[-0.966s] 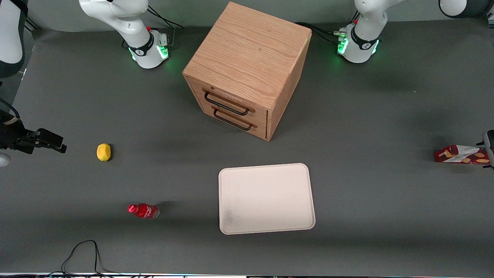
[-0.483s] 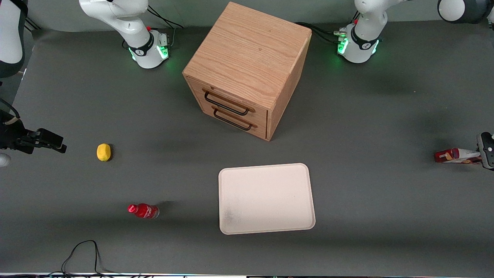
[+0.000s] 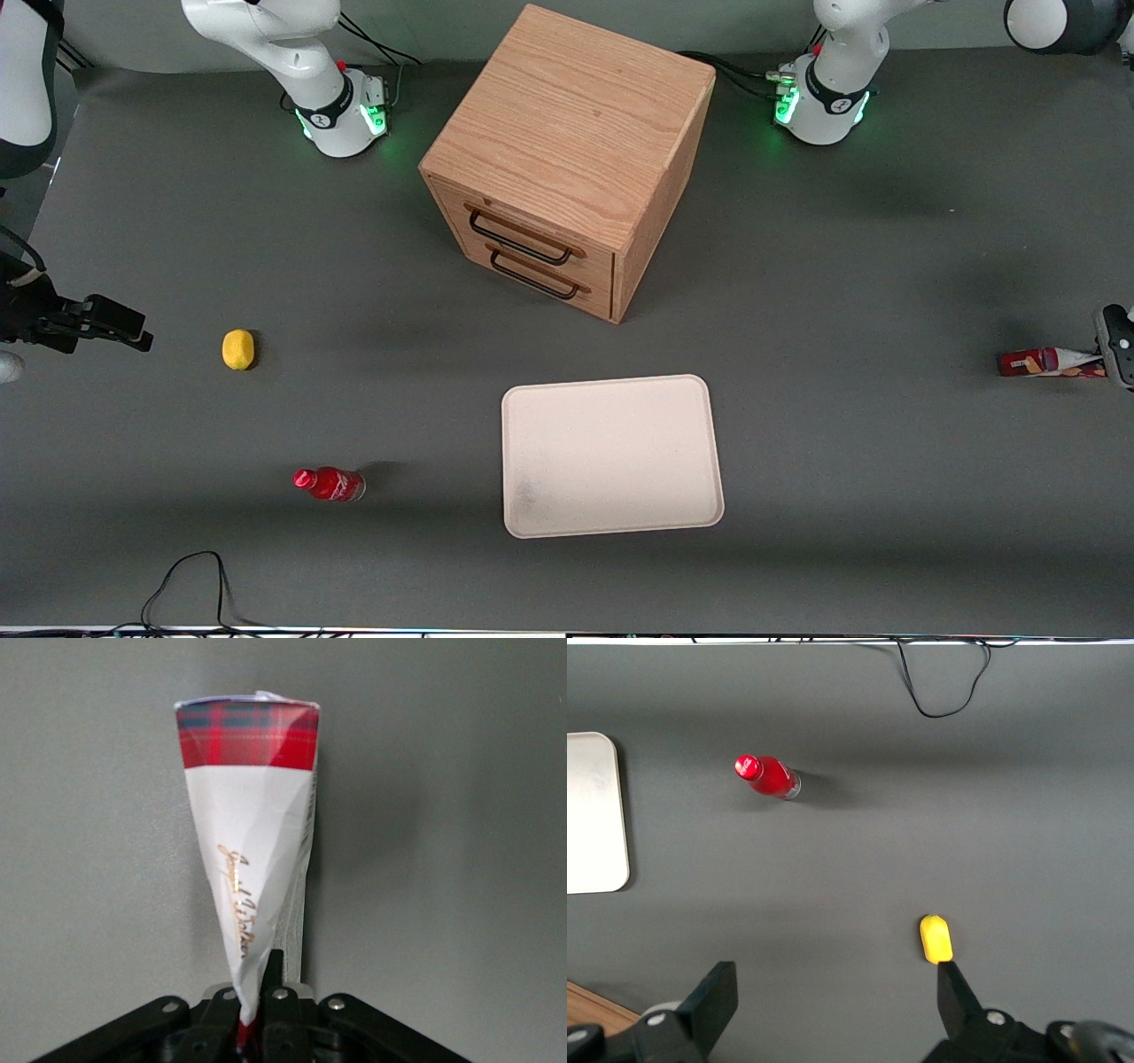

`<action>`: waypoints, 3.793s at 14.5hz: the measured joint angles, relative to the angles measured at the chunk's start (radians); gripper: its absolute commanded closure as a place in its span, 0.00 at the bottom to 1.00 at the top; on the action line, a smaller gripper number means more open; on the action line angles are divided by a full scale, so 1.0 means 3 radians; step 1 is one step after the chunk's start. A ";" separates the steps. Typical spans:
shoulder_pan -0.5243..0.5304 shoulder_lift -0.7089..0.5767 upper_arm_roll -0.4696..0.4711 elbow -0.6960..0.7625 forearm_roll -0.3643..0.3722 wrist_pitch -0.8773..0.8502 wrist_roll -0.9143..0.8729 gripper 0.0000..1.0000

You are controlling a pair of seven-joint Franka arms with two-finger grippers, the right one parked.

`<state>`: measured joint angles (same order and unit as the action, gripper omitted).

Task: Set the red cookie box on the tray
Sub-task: 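Close the left gripper on the end of the cookie box, then lift the held cookie box and carry it toward the white tray, then lower the cookie box onto the white tray with the left gripper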

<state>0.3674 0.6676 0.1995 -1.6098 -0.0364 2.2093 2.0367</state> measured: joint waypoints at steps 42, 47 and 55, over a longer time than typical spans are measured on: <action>-0.2400 0.0812 -0.1041 0.1791 0.0301 -0.0792 -0.8661 1.00; -0.2436 0.1006 -0.1042 0.1797 0.0305 -0.0568 -0.8741 0.10; -0.2477 0.0998 -0.1042 0.1831 0.0600 -0.0564 -0.8752 0.00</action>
<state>-0.3756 0.9671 -0.1131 -1.0604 0.1436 2.0402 -0.5888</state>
